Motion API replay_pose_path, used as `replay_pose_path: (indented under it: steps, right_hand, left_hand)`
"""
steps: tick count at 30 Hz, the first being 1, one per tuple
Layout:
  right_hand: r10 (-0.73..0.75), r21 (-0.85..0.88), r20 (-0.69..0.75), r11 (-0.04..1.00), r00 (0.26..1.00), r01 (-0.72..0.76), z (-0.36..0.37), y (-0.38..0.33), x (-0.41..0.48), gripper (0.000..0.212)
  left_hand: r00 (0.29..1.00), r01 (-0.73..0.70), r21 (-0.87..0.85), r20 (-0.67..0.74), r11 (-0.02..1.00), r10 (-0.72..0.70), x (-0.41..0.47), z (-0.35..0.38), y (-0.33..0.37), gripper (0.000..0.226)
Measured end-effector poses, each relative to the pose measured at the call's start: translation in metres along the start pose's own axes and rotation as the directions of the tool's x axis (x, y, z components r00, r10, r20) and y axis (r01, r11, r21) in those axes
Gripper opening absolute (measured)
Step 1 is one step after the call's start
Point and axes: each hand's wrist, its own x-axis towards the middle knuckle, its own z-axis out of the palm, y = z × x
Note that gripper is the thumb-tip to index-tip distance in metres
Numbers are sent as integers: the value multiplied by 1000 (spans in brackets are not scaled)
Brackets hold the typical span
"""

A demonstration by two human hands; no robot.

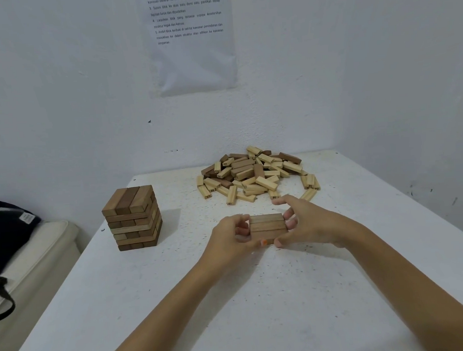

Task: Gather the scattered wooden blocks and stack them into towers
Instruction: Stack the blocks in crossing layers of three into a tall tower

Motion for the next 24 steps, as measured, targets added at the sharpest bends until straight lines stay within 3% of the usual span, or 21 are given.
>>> replay_pose_path:
  steps: [3, 7, 10, 13, 16, 24]
  right_hand:
    - [-5, -31, -14, 999, 1000, 5, -8, 4, 1, 72]
    - [-233, -162, -52, 962, 971, 222, -18, 11, 4, 36]
    - [-301, -179, -4, 938, 954, 295, -19, 15, 5, 23]
    - [-308, -210, 78, 925, 948, 318, -18, 17, 6, 24]
    - [-316, -229, 137, 912, 939, 340, -14, 17, 6, 28]
    - [-328, -245, 101, 907, 939, 343, -9, 15, 6, 33]
  left_hand:
    - [1000, -24, 27, 0, 999, 24, 1, -6, 3, 66]
    - [991, -130, 86, 45, 988, 127, 2, -11, 3, 50]
    - [975, -206, 165, 117, 964, 188, 4, -10, -2, 47]
    - [957, -277, 293, 168, 915, 236, 5, -8, -9, 48]
    - [956, -274, 303, 193, 913, 223, 6, -8, -12, 47]
    - [955, -255, 275, 224, 927, 196, 7, -11, -13, 35]
